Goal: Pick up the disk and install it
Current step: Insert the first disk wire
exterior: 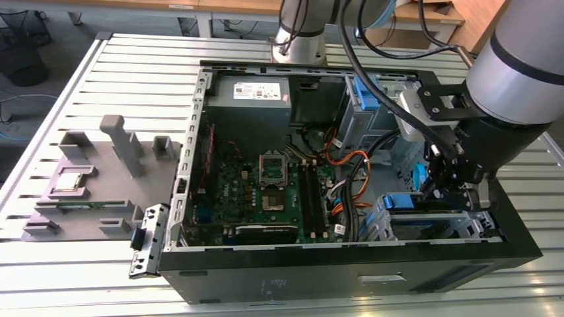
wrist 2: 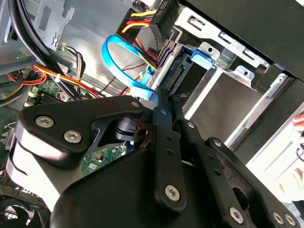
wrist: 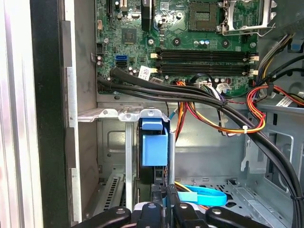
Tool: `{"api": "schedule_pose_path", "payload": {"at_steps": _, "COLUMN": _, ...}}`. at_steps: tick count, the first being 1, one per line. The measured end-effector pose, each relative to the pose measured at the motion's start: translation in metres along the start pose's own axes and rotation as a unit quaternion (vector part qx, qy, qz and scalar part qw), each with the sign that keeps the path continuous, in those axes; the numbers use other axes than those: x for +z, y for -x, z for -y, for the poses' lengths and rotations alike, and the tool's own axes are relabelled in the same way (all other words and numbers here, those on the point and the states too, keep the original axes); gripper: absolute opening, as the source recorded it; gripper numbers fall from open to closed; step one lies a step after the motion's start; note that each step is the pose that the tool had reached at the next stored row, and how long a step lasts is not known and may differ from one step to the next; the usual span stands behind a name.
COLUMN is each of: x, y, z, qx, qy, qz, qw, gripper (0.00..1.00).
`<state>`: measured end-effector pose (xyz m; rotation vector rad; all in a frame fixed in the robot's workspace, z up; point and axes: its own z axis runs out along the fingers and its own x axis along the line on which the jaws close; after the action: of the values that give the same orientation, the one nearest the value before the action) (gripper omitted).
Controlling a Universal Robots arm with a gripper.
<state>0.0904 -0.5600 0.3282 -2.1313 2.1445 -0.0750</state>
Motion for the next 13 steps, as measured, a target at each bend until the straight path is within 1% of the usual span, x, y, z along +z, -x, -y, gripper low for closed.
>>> {"api": "schedule_pose_path", "payload": {"at_steps": 2, "x": 0.0007, "y": 0.0001, "z": -0.0001, "qx": 0.0, "qy": -0.0001, "qz": 0.0008, "qw": 1.0, "gripper": 0.17}}
{"api": "schedule_pose_path", "payload": {"at_steps": 4, "x": 0.0005, "y": 0.0, "z": 0.0, "qx": 0.0, "qy": 0.0, "qz": 0.0004, "qw": 1.0, "gripper": 0.17}}
{"api": "schedule_pose_path", "payload": {"at_steps": 5, "x": 0.0002, "y": 0.0, "z": 0.0, "qx": 0.0, "qy": 0.0, "qz": 0.0001, "qw": 1.0, "gripper": 0.24}}
{"api": "schedule_pose_path", "payload": {"at_steps": 10, "x": 0.0, "y": 0.0, "z": 0.0, "qx": 0.0, "qy": 0.0, "qz": 0.0001, "qw": 1.0, "gripper": 0.24}}
{"api": "schedule_pose_path", "payload": {"at_steps": 13, "x": -0.0038, "y": 0.0002, "z": 0.0005, "qx": 0.0, "qy": 0.0001, "qz": 0.0, "qw": 1.0, "gripper": 0.24}}
